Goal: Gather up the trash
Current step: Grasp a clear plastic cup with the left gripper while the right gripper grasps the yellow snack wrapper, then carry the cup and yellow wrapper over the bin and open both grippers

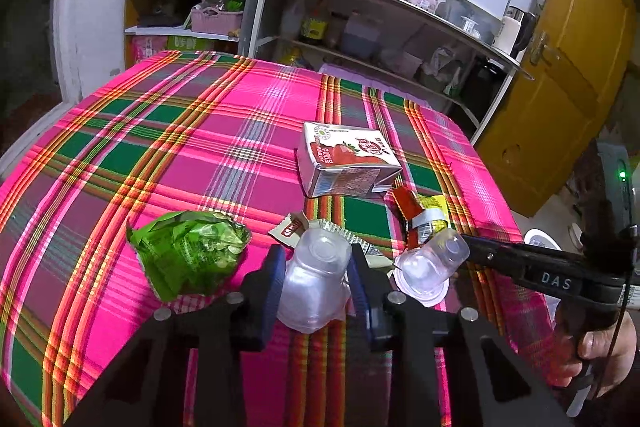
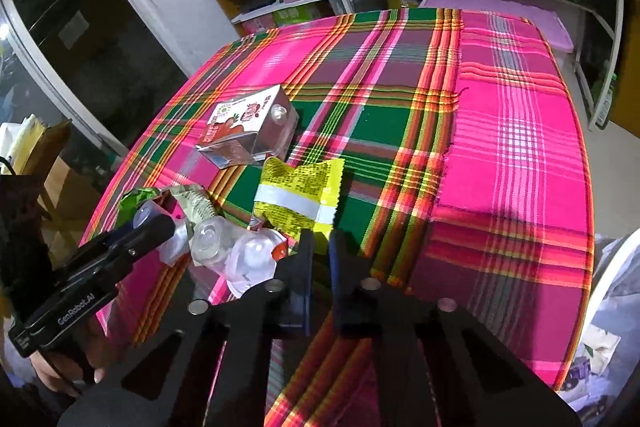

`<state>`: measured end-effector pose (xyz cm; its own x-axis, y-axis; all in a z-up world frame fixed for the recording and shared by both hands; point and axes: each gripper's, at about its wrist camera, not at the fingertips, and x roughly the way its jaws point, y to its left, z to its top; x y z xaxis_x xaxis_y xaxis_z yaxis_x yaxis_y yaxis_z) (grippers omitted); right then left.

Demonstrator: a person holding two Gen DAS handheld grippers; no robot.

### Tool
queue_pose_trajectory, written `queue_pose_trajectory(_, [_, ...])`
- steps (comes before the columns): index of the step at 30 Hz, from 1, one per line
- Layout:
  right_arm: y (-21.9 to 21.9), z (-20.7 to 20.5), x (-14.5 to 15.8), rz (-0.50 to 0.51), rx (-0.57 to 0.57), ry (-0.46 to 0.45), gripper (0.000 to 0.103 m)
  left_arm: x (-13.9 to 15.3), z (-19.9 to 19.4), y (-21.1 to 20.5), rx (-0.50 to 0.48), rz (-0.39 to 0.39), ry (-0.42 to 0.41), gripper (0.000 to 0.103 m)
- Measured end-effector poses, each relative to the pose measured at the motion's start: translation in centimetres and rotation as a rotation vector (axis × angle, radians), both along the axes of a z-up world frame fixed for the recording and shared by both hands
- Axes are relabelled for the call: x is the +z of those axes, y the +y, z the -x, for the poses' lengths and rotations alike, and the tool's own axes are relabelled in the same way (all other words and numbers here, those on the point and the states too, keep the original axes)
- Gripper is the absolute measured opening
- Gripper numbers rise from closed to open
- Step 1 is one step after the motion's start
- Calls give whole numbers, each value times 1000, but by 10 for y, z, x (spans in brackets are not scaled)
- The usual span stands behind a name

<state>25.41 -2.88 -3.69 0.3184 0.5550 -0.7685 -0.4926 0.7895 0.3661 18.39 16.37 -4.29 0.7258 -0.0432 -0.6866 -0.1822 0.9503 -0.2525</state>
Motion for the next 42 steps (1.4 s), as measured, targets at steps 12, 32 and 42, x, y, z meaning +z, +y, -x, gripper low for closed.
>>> queue_pose_trajectory(12, [7,-8,23,-39,3,-36,58,1,10,3,11,11,-10,31])
queue_pose_trajectory(32, [28,-23,10,62,-1,32,35,2,18,8,14,21,-18,31])
queue_pose_trajectory(42, [-9,-7,26,5,-51,2,34,15,35,-3,4,8,-46,31])
